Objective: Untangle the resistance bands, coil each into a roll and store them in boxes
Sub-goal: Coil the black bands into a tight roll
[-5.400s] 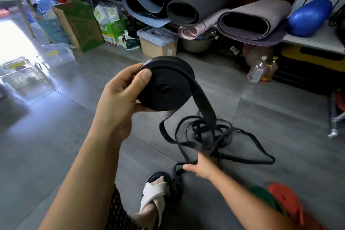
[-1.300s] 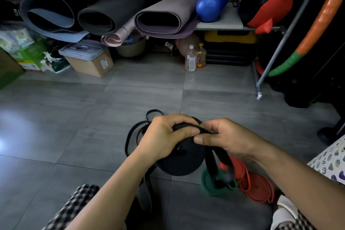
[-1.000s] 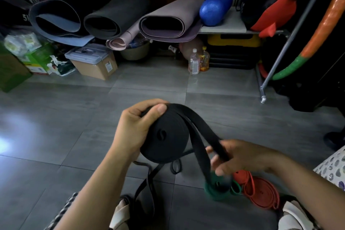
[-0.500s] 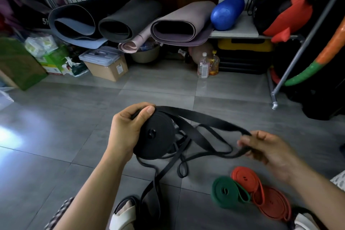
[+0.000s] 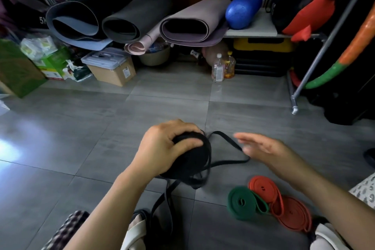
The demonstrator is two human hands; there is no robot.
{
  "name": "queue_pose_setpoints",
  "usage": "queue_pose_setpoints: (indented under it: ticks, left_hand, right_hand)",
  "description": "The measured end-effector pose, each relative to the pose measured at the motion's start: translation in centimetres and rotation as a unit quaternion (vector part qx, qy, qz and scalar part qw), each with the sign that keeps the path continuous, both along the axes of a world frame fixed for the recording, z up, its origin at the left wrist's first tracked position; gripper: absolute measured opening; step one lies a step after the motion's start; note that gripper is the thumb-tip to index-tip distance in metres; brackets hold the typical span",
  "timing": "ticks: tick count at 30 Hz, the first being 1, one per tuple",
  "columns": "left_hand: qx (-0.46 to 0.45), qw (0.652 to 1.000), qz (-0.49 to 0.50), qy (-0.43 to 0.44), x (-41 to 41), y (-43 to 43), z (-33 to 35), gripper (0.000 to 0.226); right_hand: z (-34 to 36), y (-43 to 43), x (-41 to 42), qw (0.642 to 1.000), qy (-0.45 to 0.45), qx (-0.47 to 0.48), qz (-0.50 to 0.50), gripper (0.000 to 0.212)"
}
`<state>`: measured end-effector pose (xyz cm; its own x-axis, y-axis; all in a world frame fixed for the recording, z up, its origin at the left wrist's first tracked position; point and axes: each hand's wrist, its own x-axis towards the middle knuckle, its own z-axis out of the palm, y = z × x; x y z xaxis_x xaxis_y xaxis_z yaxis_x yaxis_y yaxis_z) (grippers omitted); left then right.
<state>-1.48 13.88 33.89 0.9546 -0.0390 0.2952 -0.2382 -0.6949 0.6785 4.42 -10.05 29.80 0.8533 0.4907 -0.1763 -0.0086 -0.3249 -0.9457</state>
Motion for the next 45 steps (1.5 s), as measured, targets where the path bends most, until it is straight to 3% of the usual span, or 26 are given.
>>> queue_pose_setpoints:
  ticks: [3, 5, 7, 9, 13, 17, 21, 24, 30, 34, 37, 39, 42, 45]
  left_hand:
    - [0.015, 0.999, -0.05, -0.007, -0.2, -1.2, -0.3, 0.034]
    - [-0.036, 0.997, -0.058, -0.02, -0.3, -1.4, -0.4, 0.029]
    - [-0.104, 0.994, -0.023, -0.029, -0.3, -1.3, -0.4, 0.02]
    - [-0.196, 0.98, 0.041, -0.017, -0.2, -1.3, -0.5, 0.009]
    - [-0.336, 0.928, 0.158, -0.008, 0.1, -2.5, -1.2, 0.015]
    - [-0.474, 0.842, 0.259, 0.002, 0.6, -4.5, -1.9, 0.007]
    - [-0.572, 0.752, 0.326, 0.027, 0.9, -6.1, -2.9, 0.013]
    - [-0.594, 0.723, 0.35, 0.036, 0.7, -7.1, -3.3, 0.02]
    - [-0.594, 0.735, 0.32, 0.058, 0.2, -7.1, -4.3, 0.017]
    - [-0.544, 0.79, 0.228, 0.167, 0.1, -5.4, -4.6, 0.02]
    - [-0.458, 0.84, 0.129, 0.262, 0.1, -4.0, -3.9, 0.021]
    - [-0.416, 0.86, 0.095, 0.28, 0.0, -4.5, -4.0, 0.022]
    - [-0.449, 0.852, 0.147, 0.226, -0.2, -5.8, -4.7, 0.025]
    - [-0.491, 0.821, 0.234, 0.173, -0.3, -6.9, -6.1, 0.028]
  right_hand:
    - [1.8, 3.0, -1.2, 0.993, -0.037, 0.059, 0.09, 0.048]
    - [1.7, 4.5, -2.0, 0.986, -0.014, 0.111, 0.123, 0.038]
    - [1.1, 5.2, -2.3, 0.984, 0.001, 0.153, 0.09, 0.025]
    - [0.8, 5.4, -2.3, 0.983, 0.016, 0.178, 0.048, 0.026]
    - [0.0, 5.8, -2.8, 0.965, 0.093, 0.245, -0.008, 0.031]
    - [-1.2, 7.0, -3.6, 0.888, 0.241, 0.38, -0.09, 0.032]
    - [-1.9, 8.4, -4.2, 0.876, 0.201, 0.396, -0.19, 0.027]
    - [-2.2, 8.2, -4.0, 0.9, 0.155, 0.336, -0.23, 0.022]
    - [-2.5, 7.6, -4.0, 0.948, 0.075, 0.227, -0.21, 0.02]
    - [-1.8, 5.3, -1.9, 0.964, 0.109, 0.185, -0.159, 0.017]
    - [-0.9, 3.8, -1.5, 0.979, 0.136, 0.143, -0.043, 0.015]
    - [-0.9, 3.6, -1.9, 0.985, 0.128, 0.117, -0.014, 0.015]
    - [-1.6, 3.5, -2.4, 0.984, 0.11, 0.126, -0.061, 0.019]
    - [-2.8, 4.0, -3.1, 0.953, 0.17, 0.212, -0.133, 0.023]
